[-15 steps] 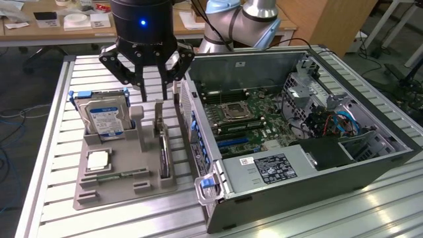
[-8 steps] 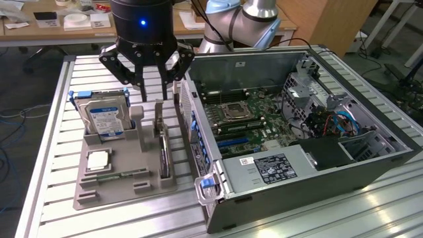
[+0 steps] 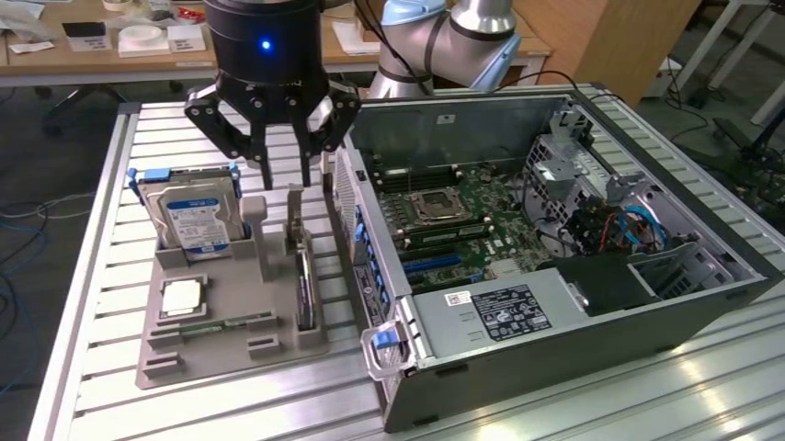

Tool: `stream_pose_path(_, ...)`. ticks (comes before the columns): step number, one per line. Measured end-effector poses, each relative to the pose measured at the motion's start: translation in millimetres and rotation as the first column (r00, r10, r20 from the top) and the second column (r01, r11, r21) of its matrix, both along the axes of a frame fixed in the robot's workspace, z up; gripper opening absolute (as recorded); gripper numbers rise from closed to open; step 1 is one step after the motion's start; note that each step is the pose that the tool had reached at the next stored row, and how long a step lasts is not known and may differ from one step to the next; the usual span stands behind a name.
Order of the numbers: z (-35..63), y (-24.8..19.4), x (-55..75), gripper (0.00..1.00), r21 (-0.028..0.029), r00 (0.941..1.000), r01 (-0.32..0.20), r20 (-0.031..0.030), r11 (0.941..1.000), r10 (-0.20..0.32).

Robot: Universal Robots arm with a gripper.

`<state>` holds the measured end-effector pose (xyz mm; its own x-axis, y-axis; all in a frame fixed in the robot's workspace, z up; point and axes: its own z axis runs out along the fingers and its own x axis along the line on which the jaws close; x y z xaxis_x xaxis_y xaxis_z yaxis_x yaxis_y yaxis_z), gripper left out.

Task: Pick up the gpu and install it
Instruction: 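Pick up the gpu and move the gpu toward the slot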

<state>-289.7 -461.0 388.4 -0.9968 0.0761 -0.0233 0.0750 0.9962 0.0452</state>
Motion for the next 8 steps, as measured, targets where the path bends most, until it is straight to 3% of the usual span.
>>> stream_pose_path(8,-2.3,0.0,0.0,0.42,0.0002,1.0000,0.000,0.0002,1.0000,0.000)
